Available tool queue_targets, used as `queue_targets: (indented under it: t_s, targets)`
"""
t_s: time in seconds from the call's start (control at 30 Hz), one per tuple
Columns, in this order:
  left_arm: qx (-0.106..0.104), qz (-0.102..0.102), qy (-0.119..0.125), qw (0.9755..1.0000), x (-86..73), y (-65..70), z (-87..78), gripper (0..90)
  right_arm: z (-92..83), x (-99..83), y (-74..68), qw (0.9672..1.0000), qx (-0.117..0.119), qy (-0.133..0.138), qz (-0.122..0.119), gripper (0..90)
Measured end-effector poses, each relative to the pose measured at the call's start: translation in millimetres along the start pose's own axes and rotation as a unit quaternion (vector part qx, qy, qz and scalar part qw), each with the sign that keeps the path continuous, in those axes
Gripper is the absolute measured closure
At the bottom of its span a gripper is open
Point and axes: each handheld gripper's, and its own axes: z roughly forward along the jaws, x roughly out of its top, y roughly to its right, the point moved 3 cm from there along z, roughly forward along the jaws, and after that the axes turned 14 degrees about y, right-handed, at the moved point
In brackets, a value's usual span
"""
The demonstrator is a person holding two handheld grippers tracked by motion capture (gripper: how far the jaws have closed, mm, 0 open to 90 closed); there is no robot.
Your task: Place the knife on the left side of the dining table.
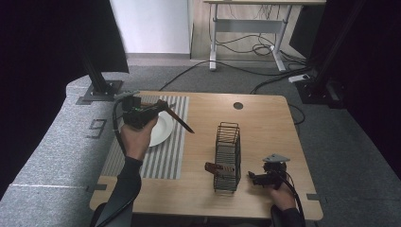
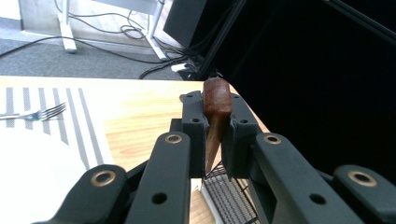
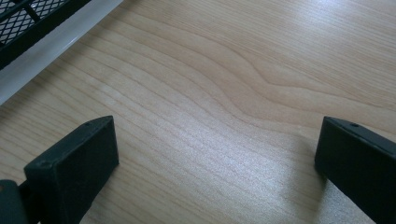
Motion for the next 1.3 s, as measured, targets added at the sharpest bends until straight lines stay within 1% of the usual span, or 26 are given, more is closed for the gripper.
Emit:
queue_targets:
  t_s: [0.1, 0.13, 0.2, 0.4, 0.47, 0.5, 0.63, 0.73, 0.77, 0.8, 0.87, 0.9, 0.97, 1.07, 1.13, 1.27, 1.3]
  targets:
    - [0.008, -0.003, 0.003, 1.0000, -3.7, -5.8, -6.8, 80.5, 0.0, 0.0, 0.0, 1.0000, 0.000, 0.000, 0.000, 0.0]
    - [0.008, -0.003, 0.003, 1.0000, -3.7, -5.8, -6.8, 80.6, 0.0, 0.0, 0.0, 1.0000, 0.000, 0.000, 0.000, 0.0]
    - [0.016, -0.008, 0.006, 0.9998, -7.5, -11.4, -12.7, 80.5, 0.0, 0.0, 0.0, 1.0000, 0.000, 0.000, 0.000, 0.0]
    - [0.025, -0.013, 0.008, 0.9996, -14.5, -18.2, -20.7, 80.6, 0.0, 0.0, -0.1, 1.0000, 0.000, 0.000, 0.000, 0.0]
    - [0.031, -0.013, 0.004, 0.9994, -20.5, -21.9, -25.0, 80.5, 0.0, 0.0, -0.1, 1.0000, 0.000, 0.000, 0.001, 0.0]
    - [0.031, -0.013, 0.004, 0.9994, -20.5, -21.9, -25.0, 80.5, 0.0, 0.0, -0.1, 1.0000, 0.000, 0.000, 0.001, 0.0]
    - [0.041, -0.020, 0.001, 0.9990, -31.6, -29.6, -30.4, 80.5, -0.1, 0.0, -0.1, 1.0000, 0.000, 0.000, 0.001, 0.0]
    - [0.047, -0.025, 0.001, 0.9986, -36.9, -34.1, -33.7, 80.5, 0.0, -0.1, -0.1, 1.0000, 0.000, 0.000, 0.001, 0.0]
    - [0.050, -0.025, 0.000, 0.9984, -38.7, -36.0, -35.1, 80.5, 0.1, -0.1, -0.1, 1.0000, 0.000, 0.000, 0.001, 0.0]
    - [0.058, -0.026, 0.000, 0.9980, -41.7, -39.9, -37.7, 80.6, 0.1, -0.1, -0.1, 1.0000, 0.000, 0.000, 0.000, 0.0]
    - [0.062, -0.027, 0.000, 0.9977, -43.1, -42.0, -38.9, 80.5, 0.1, -0.1, -0.1, 1.0000, 0.000, 0.000, 0.000, 0.0]
    - [0.067, -0.032, 0.000, 0.9972, -46.3, -46.4, -41.1, 80.5, 0.1, -0.1, -0.1, 1.0000, 0.000, 0.000, 0.000, 0.0]
    - [0.070, -0.039, -0.001, 0.9967, -50.4, -49.9, -42.8, 80.5, 0.2, -0.1, -0.2, 1.0000, 0.000, 0.001, 0.001, 0.0]
    - [0.075, -0.043, -0.003, 0.9963, -55.1, -53.0, -44.2, 80.5, 0.2, -0.1, -0.1, 1.0000, 0.000, 0.001, 0.000, 0.0]
    - [0.079, -0.054, -0.003, 0.9954, -62.4, -57.4, -46.5, 80.5, 0.2, -0.1, -0.1, 1.0000, 0.000, 0.001, 0.001, 0.0]
    - [0.089, -0.064, -0.004, 0.9940, -70.7, -64.6, -51.9, 80.5, 0.2, -0.1, -0.1, 1.0000, 0.000, 0.001, 0.001, 0.0]
    - [0.089, -0.064, -0.004, 0.9940, -70.7, -64.6, -51.9, 80.5, 0.2, -0.1, -0.1, 1.0000, 0.000, 0.001, 0.001, 0.0]
